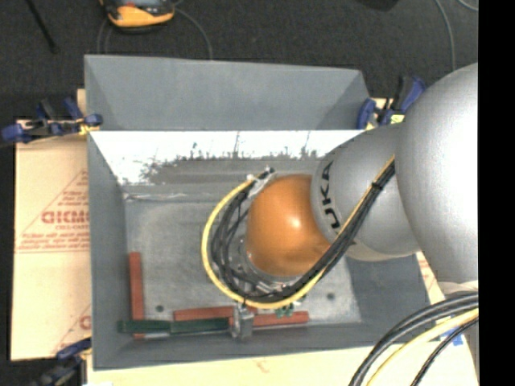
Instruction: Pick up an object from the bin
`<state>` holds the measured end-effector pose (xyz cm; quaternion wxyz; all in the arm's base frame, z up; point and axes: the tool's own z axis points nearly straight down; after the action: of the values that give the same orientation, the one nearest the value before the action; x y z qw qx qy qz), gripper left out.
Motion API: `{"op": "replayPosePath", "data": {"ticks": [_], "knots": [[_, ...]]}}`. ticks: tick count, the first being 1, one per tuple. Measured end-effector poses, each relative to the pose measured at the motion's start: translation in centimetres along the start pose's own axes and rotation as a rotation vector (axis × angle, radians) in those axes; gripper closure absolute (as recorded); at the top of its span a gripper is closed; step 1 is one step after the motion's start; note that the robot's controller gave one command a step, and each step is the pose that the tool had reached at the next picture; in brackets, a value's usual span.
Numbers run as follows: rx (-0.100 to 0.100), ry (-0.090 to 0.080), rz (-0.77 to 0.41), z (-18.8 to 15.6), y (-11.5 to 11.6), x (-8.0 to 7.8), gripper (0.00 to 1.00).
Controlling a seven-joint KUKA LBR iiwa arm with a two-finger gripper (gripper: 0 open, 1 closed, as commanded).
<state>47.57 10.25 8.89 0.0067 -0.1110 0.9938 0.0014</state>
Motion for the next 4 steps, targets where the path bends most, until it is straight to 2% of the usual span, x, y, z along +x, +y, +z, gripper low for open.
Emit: {"op": "replayPosePath", "data": {"ticks": [1,2,3,4], "knots": [[0.0,0.004,0.001,0.1,0.0,0.1,1.0],[0.0,0.004,0.001,0.1,0.0,0.1,1.0],[0.001,0.018,-0.018,-5.4,-0.4,-0.5,1.0],[0.0,0.013,-0.101,0.0,-0.2,-1.5,0.0]]}}
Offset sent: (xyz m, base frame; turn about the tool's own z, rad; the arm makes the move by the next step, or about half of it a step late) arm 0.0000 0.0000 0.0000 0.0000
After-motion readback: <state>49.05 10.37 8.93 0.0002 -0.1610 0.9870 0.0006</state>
